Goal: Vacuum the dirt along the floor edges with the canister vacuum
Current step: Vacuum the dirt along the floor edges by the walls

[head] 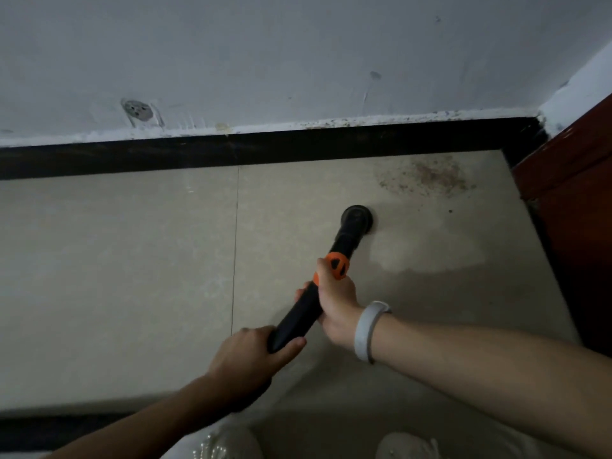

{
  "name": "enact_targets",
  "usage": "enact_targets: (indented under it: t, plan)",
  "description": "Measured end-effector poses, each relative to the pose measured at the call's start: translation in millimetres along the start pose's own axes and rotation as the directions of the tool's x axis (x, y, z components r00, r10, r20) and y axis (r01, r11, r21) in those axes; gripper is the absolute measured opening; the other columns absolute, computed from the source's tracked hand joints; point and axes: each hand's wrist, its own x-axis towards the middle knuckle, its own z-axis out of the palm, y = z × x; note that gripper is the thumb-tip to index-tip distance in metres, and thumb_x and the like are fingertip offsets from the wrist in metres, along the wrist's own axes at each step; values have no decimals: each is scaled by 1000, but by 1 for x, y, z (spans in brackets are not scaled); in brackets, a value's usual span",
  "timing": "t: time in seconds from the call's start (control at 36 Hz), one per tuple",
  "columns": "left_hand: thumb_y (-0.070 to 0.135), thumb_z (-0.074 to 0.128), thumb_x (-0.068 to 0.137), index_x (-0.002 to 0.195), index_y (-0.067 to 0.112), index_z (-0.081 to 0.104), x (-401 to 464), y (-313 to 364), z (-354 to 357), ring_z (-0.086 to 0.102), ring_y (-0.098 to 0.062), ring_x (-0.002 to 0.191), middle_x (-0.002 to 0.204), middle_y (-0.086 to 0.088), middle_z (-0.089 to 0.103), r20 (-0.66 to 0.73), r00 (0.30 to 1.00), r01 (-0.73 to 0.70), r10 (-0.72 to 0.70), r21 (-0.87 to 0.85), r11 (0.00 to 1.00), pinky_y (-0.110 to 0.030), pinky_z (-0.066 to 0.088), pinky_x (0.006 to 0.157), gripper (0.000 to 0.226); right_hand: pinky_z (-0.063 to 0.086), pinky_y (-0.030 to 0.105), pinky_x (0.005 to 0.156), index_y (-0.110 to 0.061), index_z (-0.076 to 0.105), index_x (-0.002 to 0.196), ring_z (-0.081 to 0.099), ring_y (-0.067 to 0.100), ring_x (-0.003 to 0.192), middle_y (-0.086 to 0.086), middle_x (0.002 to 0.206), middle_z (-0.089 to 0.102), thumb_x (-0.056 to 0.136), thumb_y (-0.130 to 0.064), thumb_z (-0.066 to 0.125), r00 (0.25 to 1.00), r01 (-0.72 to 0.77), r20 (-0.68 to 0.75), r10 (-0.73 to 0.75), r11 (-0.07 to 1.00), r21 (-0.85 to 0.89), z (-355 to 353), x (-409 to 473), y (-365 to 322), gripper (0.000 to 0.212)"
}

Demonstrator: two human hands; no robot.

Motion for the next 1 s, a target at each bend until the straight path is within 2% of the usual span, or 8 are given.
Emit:
enact_targets:
  t: [0.19,0.28,0.39,0.5,0.61,0.72,0.83,1.0]
  plan:
    - [71,40,86,87,27,52,38,53,5,53,-13,62,70,6,55,75,979,-203,191,204,958,-24,35,51,46,56,40,63,-8,47,75,59,23,48,9,62,54,96,-32,56,969,120,-219,-110,992,32,-53,12,-30,33]
    - [73,40,85,87,26,53,41,66,13,55,-19,67,69,5,53,129,959,-276,251,246,929,-29,36,57,48,57,48,79,-9,46,72,59,27,56,9,64,52,95,-31,57,947,123,-307,-98,990,63,-78,11,-26,34]
    - [73,38,85,91,26,55,50,82,15,53,-17,66,66,8,50,154,943,-326,295,259,909,-29,36,59,50,57,48,81,-9,45,71,57,25,56,8,67,51,96,-30,56,928,145,-362,-95,983,116,-94,11,-35,34]
    - [73,41,84,92,27,58,63,88,9,60,-20,75,75,3,60,59,964,-264,258,170,949,-31,44,65,50,58,47,78,-10,46,73,59,26,62,9,71,52,95,-33,57,931,166,-344,-123,981,97,-83,18,-56,34]
    - [73,42,83,87,25,60,68,83,2,64,-19,75,77,2,67,-68,983,-162,170,111,981,-30,48,67,51,55,37,59,-9,46,80,57,24,54,10,74,50,96,-35,57,979,124,-172,-106,987,98,-63,20,-75,32]
    - [71,46,83,76,24,59,56,63,3,64,-16,62,67,3,66,-143,985,-93,99,49,994,-30,51,61,49,58,38,70,-9,46,85,57,22,60,9,77,49,97,-35,54,998,54,-50,-50,995,81,-43,14,-67,30]
    - [69,46,83,76,27,58,43,45,7,62,-12,55,61,2,64,-103,985,-123,135,116,986,-29,51,55,45,58,42,81,-9,45,82,57,21,58,8,75,50,97,-33,54,999,-8,-47,12,996,90,-45,5,-45,30]
    - [70,44,84,89,27,60,39,73,20,61,-14,64,68,4,61,86,955,-297,284,276,914,-26,42,56,47,56,40,75,-7,45,82,58,25,64,10,75,49,97,-32,55,983,0,-176,40,975,221,-98,-10,-33,31]
